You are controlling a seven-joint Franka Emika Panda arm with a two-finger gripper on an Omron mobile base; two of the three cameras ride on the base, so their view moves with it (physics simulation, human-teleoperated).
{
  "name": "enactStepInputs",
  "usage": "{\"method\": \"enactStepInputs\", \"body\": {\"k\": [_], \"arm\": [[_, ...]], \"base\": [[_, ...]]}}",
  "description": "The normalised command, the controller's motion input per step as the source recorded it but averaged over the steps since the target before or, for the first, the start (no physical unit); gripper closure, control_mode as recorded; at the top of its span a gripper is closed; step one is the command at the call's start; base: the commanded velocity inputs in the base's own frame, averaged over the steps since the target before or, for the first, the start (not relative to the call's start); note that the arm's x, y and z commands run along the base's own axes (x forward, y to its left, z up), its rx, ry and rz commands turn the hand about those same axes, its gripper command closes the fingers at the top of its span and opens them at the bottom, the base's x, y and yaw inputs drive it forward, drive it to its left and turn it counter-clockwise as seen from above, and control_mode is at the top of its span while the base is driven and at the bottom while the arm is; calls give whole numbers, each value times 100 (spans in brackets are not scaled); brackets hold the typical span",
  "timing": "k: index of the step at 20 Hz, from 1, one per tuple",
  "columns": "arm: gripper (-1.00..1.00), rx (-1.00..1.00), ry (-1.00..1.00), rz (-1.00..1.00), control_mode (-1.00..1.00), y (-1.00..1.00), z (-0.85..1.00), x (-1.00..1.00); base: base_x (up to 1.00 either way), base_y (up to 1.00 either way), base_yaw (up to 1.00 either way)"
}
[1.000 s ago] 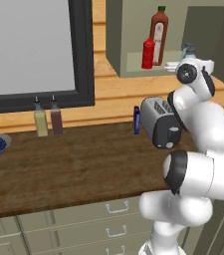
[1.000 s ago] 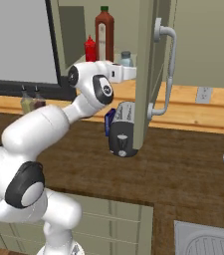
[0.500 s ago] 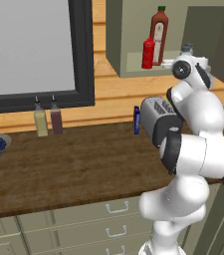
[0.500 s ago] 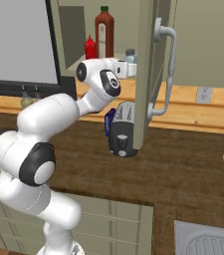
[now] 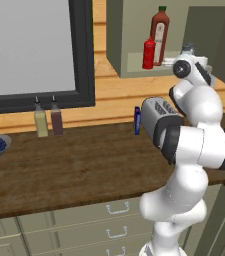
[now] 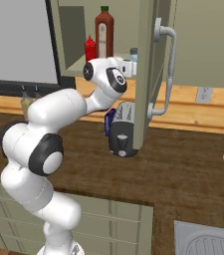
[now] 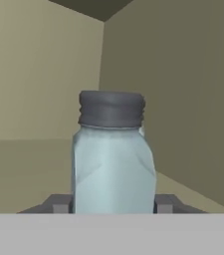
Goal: Put the shaker and condiment bottle from the counter next to their counterparts in the cabinet.
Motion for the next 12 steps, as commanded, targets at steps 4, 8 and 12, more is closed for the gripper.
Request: {"method": "enactStepInputs", "body": {"k": [4,8,12], "arm": [[-100,0,-9,0,-100,-2,-19,-21],[-100,0,-9,0,-100,0,-1,-58],[-100,0,-6,1,-100,17,0,-72]], "base": [[0,0,0],[0,0,0],[0,0,0]]}}
